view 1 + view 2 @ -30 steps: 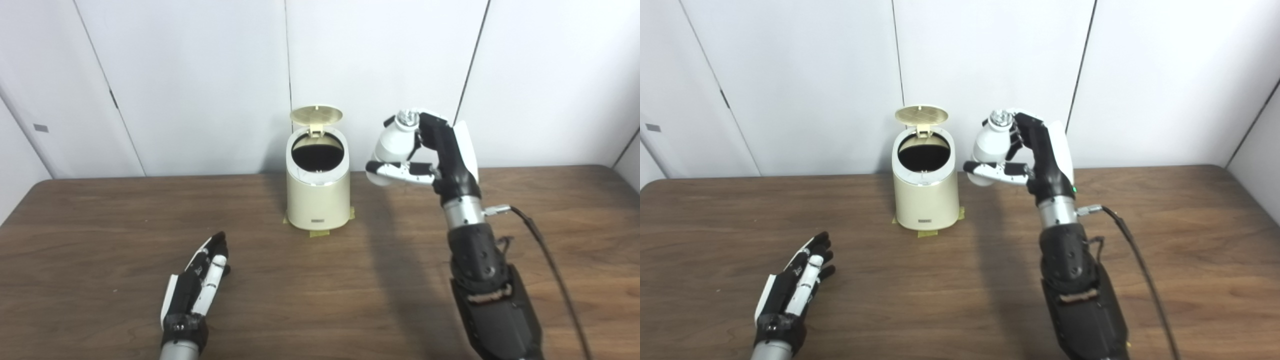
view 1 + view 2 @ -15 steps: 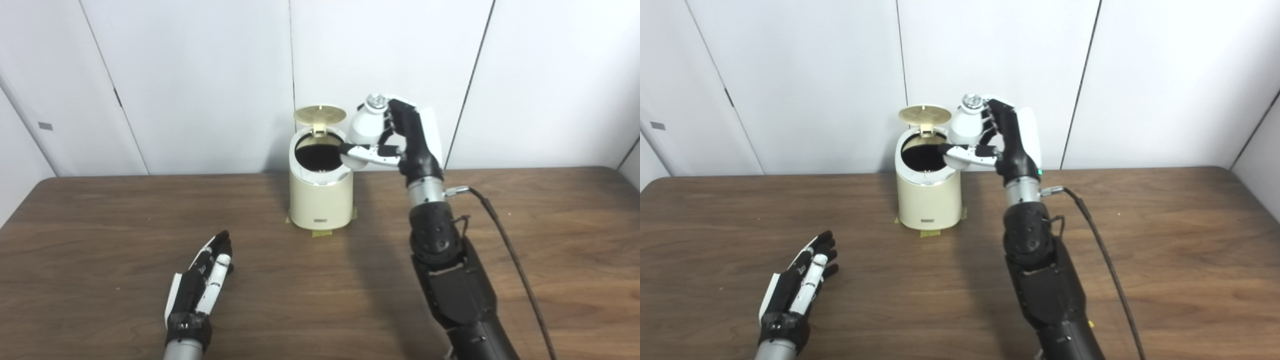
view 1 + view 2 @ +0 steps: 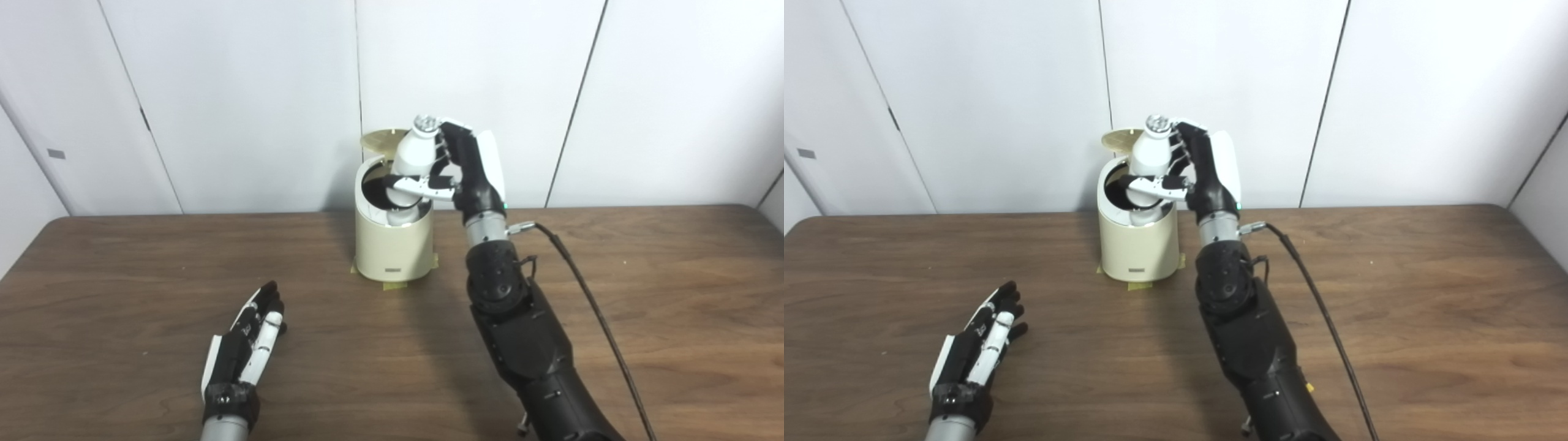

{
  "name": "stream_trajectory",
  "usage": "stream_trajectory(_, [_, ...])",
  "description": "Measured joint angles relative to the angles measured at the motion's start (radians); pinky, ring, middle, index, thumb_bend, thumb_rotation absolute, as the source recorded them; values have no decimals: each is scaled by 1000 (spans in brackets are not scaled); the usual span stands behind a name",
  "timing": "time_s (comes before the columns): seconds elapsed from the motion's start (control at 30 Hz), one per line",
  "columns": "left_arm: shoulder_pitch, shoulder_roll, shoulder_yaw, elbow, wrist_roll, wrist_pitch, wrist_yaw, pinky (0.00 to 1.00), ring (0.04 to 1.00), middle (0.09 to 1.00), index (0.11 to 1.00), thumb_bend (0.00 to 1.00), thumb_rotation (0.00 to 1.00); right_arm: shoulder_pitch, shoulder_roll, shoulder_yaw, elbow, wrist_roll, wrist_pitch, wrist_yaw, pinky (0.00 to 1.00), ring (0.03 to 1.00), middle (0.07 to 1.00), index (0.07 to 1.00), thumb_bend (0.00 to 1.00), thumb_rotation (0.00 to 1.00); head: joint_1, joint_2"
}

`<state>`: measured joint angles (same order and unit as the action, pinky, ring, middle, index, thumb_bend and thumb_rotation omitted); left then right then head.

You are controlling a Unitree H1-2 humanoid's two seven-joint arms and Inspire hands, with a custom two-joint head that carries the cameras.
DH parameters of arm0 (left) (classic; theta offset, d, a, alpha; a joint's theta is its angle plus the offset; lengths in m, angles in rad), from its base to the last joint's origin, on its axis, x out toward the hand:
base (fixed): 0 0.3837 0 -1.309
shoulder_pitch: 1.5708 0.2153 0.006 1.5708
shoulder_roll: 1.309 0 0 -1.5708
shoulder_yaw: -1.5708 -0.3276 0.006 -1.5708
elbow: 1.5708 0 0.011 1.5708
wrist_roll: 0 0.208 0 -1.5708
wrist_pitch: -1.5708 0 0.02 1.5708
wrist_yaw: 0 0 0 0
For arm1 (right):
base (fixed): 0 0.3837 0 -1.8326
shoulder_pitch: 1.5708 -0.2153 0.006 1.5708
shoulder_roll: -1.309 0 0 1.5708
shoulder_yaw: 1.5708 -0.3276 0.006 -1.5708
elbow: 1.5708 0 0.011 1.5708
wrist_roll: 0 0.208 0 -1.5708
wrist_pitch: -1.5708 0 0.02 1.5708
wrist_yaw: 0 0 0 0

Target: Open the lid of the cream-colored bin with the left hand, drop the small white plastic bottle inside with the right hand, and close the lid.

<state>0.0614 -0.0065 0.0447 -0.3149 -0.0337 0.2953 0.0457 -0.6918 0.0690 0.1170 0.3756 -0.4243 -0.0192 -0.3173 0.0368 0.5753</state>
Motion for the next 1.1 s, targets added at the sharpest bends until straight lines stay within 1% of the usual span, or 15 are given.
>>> stream_trajectory(0.17, [0, -1, 0, 0, 0, -2, 0, 877, 909, 922, 926, 483, 622, -24, 7, -1, 63, 0, -16, -32, 305, 369, 488, 531, 513, 0, 5, 2])
stream_trajectory(0.33, [0, -4, 0, 0, 0, -1, 1, 876, 909, 922, 924, 466, 612, -39, 8, -3, 108, 1, -45, -75, 301, 369, 493, 530, 513, 0, 5, 5])
stream_trajectory(0.43, [0, -4, -1, -1, 1, -1, 1, 879, 912, 924, 927, 466, 620, -47, 11, -8, 148, 3, -82, -114, 300, 370, 495, 534, 512, 0, 6, 8])
stream_trajectory(0.53, [0, -5, -4, -4, 4, 2, 1, 879, 911, 921, 926, 482, 625, -52, 14, -15, 185, 6, -123, -155, 296, 364, 493, 548, 509, 0, 5, 12])
stream_trajectory(0.67, [1, -6, -5, -8, -7, 8, -1, 877, 911, 928, 930, 508, 615, -53, 15, -16, 230, 3, -173, -209, 303, 370, 488, 539, 511, 0, 5, 14])
stream_trajectory(0.8, [4, -7, -5, -14, -19, 14, -4, 877, 911, 928, 929, 511, 607, -53, 13, -15, 242, -1, -191, -238, 326, 376, 489, 536, 513, 0, 3, 17])
stream_trajectory(0.93, [4, -7, -5, -15, -29, 15, -4, 875, 907, 924, 927, 487, 603, -53, 13, -13, 259, -1, -219, -268, 335, 379, 490, 532, 513, 0, 2, 18])
stream_trajectory(1.1, [4, -7, -5, -16, -31, 18, -4, 890, 918, 934, 933, 492, 602, -53, 13, -6, 275, -1, -249, -275, 334, 382, 490, 536, 513, 0, -2, 25])
